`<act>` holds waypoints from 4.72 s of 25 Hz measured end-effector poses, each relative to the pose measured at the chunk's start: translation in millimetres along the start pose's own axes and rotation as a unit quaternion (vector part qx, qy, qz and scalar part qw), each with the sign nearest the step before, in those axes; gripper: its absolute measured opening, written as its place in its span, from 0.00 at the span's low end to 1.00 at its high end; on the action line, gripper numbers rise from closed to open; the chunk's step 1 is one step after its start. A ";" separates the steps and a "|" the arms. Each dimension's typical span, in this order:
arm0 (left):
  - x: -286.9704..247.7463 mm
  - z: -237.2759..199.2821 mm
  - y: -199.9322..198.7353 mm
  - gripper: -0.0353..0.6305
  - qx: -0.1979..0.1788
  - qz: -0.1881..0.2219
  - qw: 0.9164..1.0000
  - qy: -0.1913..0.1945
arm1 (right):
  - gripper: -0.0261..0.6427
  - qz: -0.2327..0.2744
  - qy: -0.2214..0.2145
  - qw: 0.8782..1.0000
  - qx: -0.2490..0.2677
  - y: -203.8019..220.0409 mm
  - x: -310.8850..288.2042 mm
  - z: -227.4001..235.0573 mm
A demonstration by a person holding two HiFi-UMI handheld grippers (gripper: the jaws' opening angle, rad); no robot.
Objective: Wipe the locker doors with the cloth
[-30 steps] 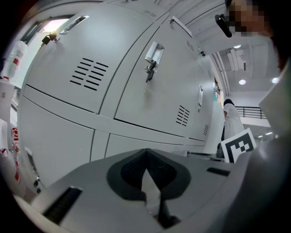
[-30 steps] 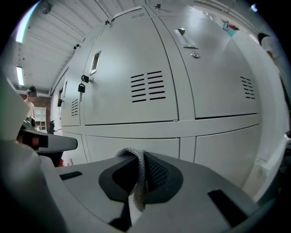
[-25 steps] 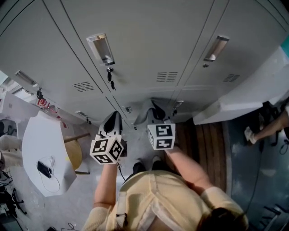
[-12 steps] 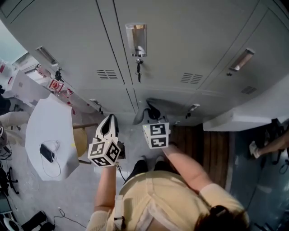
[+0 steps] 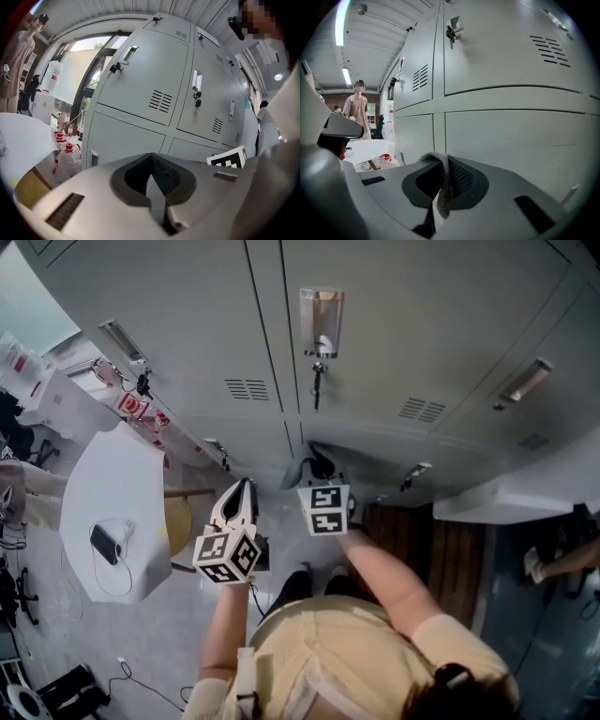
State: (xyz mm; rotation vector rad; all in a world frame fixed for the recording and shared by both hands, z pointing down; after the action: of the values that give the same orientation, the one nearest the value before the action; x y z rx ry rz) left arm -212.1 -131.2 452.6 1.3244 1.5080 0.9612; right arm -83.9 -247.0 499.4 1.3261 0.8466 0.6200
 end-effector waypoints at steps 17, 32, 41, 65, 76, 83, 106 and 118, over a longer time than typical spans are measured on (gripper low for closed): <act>-49.6 45.6 29.9 0.03 0.010 -0.057 0.995 0.085 | 0.05 0.001 0.088 0.996 -0.003 5.2 35.7 77.4; -86.3 108.5 48.9 0.03 0.005 -0.085 0.980 0.178 | 0.05 -0.024 0.206 0.978 -0.014 23.6 94.5 171.2; -89.6 109.0 50.9 0.03 0.018 -0.087 0.980 0.178 | 0.05 -0.034 0.236 0.971 -0.017 35.4 108.6 194.5; -16.1 6.3 53.1 0.03 -0.007 -0.054 0.998 0.037 | 0.05 -0.048 0.047 0.997 -0.024 47.6 43.3 41.2; 0.9 -24.5 53.8 0.03 -0.011 -0.042 0.999 -0.007 | 0.05 -0.069 -0.002 0.998 -0.009 62.8 5.6 0.4; -6.3 -30.8 61.0 0.03 -0.010 -0.054 0.998 -0.010 | 0.05 -0.083 0.008 0.996 0.008 69.8 -9.4 8.2; -79.1 43.4 82.6 0.03 -0.028 -0.093 0.990 0.100 | 0.05 -0.090 0.134 0.987 -0.008 78.0 45.7 118.9; -106.0 93.6 104.9 0.03 -0.031 -0.125 0.978 0.163 | 0.05 -0.099 0.197 0.975 -0.016 85.9 77.2 171.7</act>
State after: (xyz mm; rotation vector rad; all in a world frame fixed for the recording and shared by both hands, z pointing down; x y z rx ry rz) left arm -86.7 -222.8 535.8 0.9342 1.8267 1.0867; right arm 107.1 -269.5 575.7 1.0868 1.2698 0.7462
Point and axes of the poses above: the fingertips, and each gripper's own axes: x backward along the fingers, z to its right, y out of its underside, the point moved 4 cm from there along x, backward along the fingers, and after that the axes turned 10 degrees about z, right-handed, at the moved point
